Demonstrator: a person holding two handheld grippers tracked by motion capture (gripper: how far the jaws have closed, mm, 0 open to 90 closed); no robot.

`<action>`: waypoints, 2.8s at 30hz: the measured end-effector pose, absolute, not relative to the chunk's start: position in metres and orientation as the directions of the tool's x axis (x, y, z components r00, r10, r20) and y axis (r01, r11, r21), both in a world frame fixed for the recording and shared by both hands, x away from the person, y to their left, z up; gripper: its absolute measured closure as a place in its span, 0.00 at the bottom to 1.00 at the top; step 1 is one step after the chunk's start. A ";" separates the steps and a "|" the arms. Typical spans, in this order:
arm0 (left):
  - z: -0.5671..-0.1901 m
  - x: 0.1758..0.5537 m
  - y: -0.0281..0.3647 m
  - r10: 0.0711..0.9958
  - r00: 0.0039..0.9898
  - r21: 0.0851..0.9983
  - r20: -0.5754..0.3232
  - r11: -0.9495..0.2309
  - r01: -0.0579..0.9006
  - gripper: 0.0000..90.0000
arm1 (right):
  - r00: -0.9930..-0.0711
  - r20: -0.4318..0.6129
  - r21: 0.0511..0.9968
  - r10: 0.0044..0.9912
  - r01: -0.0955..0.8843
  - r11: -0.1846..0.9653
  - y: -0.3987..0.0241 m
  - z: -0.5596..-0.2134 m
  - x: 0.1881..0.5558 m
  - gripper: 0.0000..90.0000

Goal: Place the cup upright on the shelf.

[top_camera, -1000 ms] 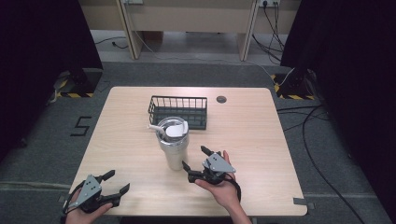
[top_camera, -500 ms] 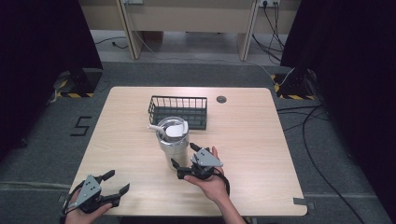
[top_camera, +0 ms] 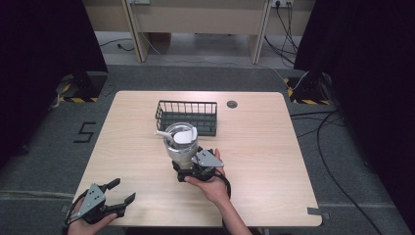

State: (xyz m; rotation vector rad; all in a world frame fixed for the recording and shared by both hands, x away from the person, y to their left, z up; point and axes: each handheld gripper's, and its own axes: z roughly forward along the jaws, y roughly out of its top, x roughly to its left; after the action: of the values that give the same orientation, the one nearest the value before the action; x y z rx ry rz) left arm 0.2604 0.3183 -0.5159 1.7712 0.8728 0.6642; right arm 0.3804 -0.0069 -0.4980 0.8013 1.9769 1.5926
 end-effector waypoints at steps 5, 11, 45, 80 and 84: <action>-0.516 0.260 0.318 0.807 0.589 0.940 0.040 -0.231 0.253 0.24 | -0.716 -0.010 0.979 0.698 0.135 0.152 -0.001 -0.497 0.386 0.06; -0.516 0.260 0.318 0.805 0.592 0.938 0.042 -0.235 0.253 0.24 | -0.715 -0.014 0.984 0.699 0.115 0.137 0.005 -0.498 0.389 0.10; -0.517 0.261 0.319 0.808 0.588 0.941 0.026 -0.219 0.259 0.26 | -0.675 0.002 0.990 0.737 0.103 0.092 -0.005 -0.475 0.395 0.11; -0.516 0.261 0.320 0.812 0.583 0.941 0.023 -0.214 0.261 0.26 | -0.642 -0.011 0.993 0.766 0.081 0.083 -0.007 -0.438 0.427 0.11; -0.516 0.261 0.320 0.813 0.581 0.941 0.021 -0.212 0.262 0.26 | -0.639 -0.015 0.993 0.769 0.083 0.089 -0.006 -0.436 0.431 0.11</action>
State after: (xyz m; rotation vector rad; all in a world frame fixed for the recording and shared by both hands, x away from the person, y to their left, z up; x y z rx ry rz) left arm 0.2614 0.3202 -0.5164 1.7586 0.8880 0.6536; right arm 0.4310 -0.0062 -0.4362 0.8379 1.8160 1.5970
